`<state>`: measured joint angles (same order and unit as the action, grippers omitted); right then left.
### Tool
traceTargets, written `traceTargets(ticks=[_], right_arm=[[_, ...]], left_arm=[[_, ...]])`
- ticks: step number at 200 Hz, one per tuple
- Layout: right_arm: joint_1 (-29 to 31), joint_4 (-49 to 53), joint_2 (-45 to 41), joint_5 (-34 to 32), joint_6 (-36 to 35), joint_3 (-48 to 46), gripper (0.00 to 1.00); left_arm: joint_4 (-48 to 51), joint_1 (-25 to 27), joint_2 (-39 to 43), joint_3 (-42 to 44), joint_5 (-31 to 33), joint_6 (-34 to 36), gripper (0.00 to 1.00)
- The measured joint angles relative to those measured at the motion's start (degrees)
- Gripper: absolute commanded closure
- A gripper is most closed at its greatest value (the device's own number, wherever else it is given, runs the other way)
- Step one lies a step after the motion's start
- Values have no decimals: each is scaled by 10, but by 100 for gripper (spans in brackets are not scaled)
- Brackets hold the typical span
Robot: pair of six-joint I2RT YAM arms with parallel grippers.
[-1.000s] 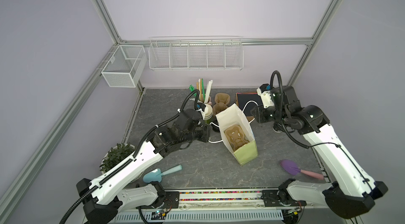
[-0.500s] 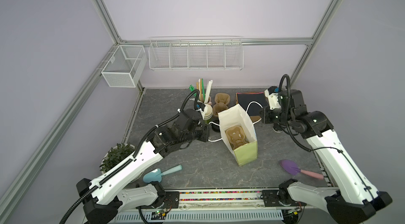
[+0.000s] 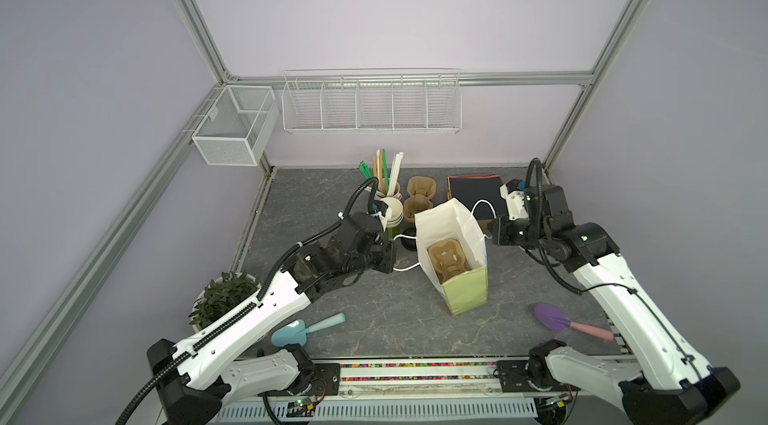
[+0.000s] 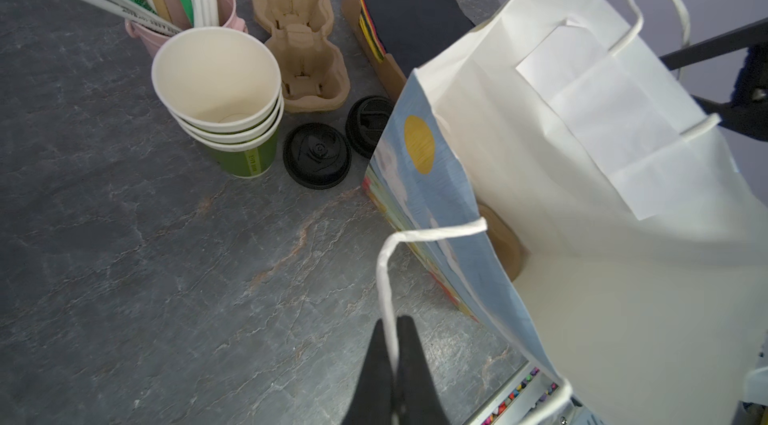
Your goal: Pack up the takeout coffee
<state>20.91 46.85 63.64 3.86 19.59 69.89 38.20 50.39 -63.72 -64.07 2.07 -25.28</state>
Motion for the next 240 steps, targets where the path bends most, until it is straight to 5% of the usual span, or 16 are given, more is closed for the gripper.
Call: traceTargets(ticks=[205,240], right_arm=[[-11,-74,-19,45,32,-106,93],[-13,-78,-35,61,37,-101,78]], left_arm=[[-178,-12,-2,116,-69,-70,100],[-200,-12,-7,116,-77,-74,100]])
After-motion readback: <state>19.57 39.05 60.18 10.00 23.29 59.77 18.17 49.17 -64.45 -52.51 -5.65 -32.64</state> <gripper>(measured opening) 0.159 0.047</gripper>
